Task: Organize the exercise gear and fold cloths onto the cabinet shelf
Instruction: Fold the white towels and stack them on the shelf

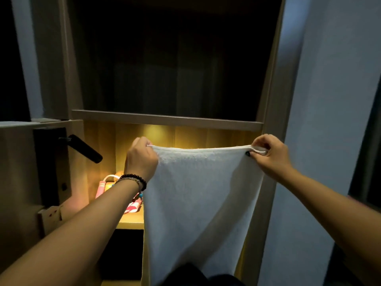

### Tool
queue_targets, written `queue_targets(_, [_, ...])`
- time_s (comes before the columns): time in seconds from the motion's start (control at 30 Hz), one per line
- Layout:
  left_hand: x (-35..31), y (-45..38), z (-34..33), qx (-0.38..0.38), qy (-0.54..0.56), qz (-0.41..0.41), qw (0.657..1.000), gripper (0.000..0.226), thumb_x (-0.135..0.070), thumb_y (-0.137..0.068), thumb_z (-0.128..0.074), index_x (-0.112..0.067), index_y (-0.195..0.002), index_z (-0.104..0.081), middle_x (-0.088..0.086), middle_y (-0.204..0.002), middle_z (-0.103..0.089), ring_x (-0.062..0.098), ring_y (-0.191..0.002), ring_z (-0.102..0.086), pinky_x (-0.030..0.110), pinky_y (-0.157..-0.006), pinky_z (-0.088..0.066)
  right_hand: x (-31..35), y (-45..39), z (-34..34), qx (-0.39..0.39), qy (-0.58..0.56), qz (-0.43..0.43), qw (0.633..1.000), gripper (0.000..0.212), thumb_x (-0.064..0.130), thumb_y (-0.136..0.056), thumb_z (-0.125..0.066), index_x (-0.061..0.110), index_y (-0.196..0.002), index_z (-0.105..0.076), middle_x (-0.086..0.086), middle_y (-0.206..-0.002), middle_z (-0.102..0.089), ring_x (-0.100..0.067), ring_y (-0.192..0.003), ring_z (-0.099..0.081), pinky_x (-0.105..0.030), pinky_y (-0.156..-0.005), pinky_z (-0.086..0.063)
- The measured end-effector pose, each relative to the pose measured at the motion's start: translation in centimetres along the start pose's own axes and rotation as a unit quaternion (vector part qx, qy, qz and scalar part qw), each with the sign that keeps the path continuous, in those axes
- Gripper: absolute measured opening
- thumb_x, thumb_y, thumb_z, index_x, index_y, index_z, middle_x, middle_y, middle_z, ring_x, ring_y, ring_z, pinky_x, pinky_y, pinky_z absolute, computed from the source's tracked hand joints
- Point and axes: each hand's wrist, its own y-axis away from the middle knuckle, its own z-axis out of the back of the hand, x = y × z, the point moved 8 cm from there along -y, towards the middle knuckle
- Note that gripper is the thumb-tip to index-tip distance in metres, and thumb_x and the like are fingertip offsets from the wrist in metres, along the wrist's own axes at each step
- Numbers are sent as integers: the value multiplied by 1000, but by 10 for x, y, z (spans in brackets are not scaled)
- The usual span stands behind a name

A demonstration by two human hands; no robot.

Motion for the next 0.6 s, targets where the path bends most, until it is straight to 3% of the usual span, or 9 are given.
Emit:
queue_targets(0.1, [-34, -3, 28, -22, 21, -29, 999, 19, 2, -91, -38, -5, -76, -48, 10, -76, -47, 18, -64, -42, 24, -53, -34, 24, 2, 37, -34, 30, 40, 998, 32, 5, -79, -75, 5, -110, -69, -4, -94, -57, -15, -82, -52, -10, -68, -37])
queue_targets(0.2, [-75, -9, 63, -45, 37, -69, 996, 20, 2, -91, -38, -7, -76, -47, 11, -77, -47, 10, -61, -38, 20, -51, -32, 53, 6, 80, -83, 46, 69, 993, 24, 7, -81, -74, 8, -104, -74, -3, -86, -51, -20, -75, -52, -14, -63, -37])
queue_targets(0.33, [-132, -11, 116, -90, 60, -111, 988, 20, 3, -90, -36, -7, -78, -48, 10, -77, -46, 4, -61, -37, 10, -53, -32, 90, 17, 141, -140, 39, 96, 985, 20, 12, -83, -72, 11, -102, -74, -7, -90, -50, -22, -81, -54, -28, -72, -42])
queue_targets(0.4, [-157, -8, 143, -118, 77, -141, 980, 21, 5, -90, -35, -7, -79, -49, 10, -75, -46, 4, -62, -39, 3, -54, -30, 107, 26, 168, -160, 27, 105, 981, 21, 13, -84, -71, 13, -104, -72, -10, -95, -51, -15, -84, -49, -23, -72, -42])
queue_targets(0.5, [-177, -1, 174, -132, 86, -160, 974, 23, 4, -89, -34, -6, -80, -52, 8, -70, -46, 10, -64, -42, 10, -55, -34, 128, 46, 194, -165, 0, 120, 979, 22, 12, -85, -69, 17, -106, -69, -10, -102, -53, -13, -91, -47, -8, -68, -42])
queue_targets(0.6, [-178, 13, 188, -118, 74, -169, 976, 22, 3, -88, -34, -5, -78, -52, -1, -61, -41, 5, -59, -39, 5, -49, -30, 136, 75, 205, -152, -29, 129, 979, 23, 11, -83, -71, 17, -105, -66, -4, -104, -52, -13, -92, -50, -5, -71, -47])
